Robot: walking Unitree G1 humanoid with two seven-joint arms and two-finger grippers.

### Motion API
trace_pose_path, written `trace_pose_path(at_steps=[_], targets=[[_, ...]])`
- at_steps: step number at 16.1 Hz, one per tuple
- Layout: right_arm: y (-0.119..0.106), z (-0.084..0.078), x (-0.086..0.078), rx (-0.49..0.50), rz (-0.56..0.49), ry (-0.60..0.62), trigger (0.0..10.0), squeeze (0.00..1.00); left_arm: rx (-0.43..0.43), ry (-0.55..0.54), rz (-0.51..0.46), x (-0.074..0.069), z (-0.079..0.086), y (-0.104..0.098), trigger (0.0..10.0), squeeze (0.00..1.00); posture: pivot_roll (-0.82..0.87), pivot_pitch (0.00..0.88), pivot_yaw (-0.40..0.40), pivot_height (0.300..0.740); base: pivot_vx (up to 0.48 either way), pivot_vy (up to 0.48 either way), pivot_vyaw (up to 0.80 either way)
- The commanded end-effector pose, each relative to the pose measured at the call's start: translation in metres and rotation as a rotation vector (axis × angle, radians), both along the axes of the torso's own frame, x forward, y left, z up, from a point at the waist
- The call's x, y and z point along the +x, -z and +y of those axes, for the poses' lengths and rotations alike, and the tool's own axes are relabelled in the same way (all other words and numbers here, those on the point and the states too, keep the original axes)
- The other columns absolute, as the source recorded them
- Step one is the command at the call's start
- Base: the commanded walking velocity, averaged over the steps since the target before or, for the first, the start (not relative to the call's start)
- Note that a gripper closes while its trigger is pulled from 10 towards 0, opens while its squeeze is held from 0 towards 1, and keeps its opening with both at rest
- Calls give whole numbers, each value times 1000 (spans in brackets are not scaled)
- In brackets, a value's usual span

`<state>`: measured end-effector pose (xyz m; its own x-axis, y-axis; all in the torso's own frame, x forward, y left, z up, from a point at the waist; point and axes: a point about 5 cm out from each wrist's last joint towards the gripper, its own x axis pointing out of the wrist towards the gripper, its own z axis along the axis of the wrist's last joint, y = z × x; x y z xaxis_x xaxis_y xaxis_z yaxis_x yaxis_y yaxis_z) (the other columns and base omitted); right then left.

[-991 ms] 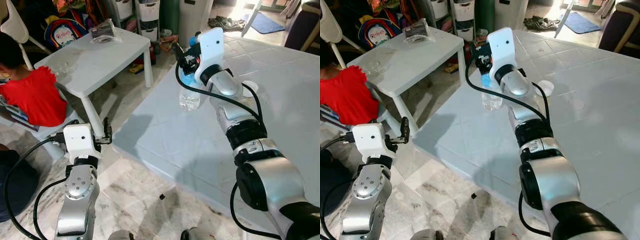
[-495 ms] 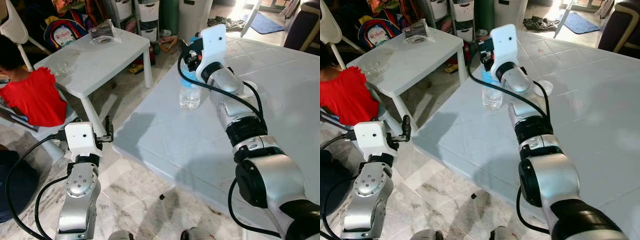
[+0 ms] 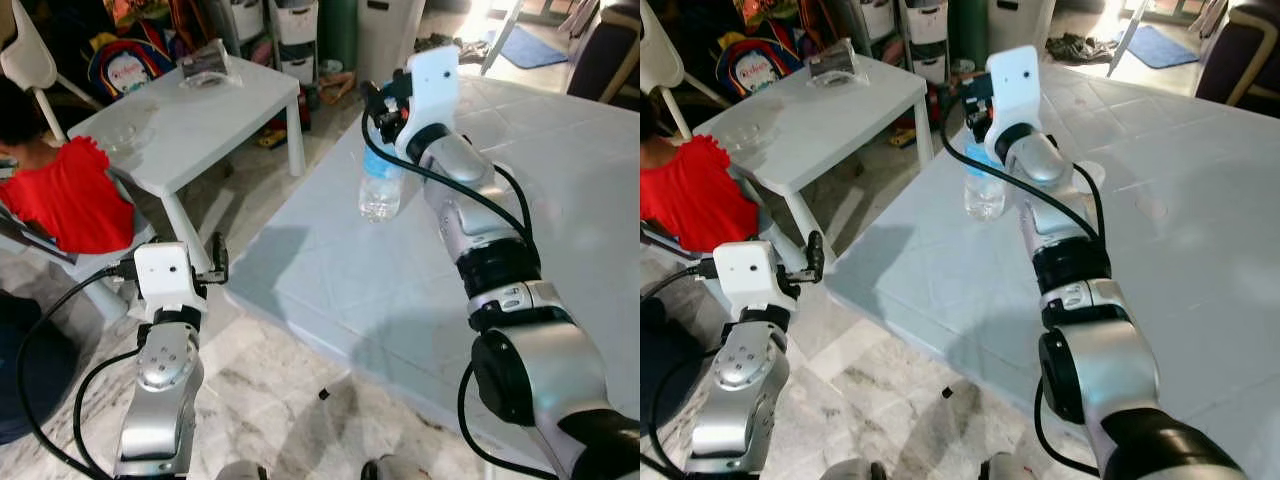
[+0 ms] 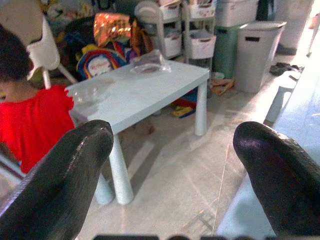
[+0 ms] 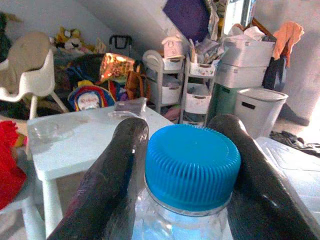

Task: Restocking fridge

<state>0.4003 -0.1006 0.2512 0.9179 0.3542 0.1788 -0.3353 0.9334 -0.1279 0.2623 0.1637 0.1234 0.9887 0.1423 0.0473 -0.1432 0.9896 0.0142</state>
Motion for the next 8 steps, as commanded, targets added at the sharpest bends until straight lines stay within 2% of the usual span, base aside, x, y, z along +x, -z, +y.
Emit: trace_pose_path(at_steps=[1,3,6,7,8], targets=[[14,9,-6,49,62,-67,0,0,-5,-45,25,1,7,4,10000,0,-27,76,47,740,0,0,0],[7,18,-18,64,-7,-135,0,0,-11,-79,32,1,10,5,10000,0,-26,71,46,740,0,0,0],[14,25,-44,111,-66,-197,0,0,-15,-108,42,1,14,6,10000,0,-23,59,44,740,0,0,0],[15,27,-53,115,-91,-212,9647,0,-25,-117,52,2,15,7,10000,0,-26,58,44,740,0,0,0],[18,28,-60,133,-101,-221,10000,0,-23,-108,50,3,15,8,10000,0,-27,55,44,740,0,311,0]])
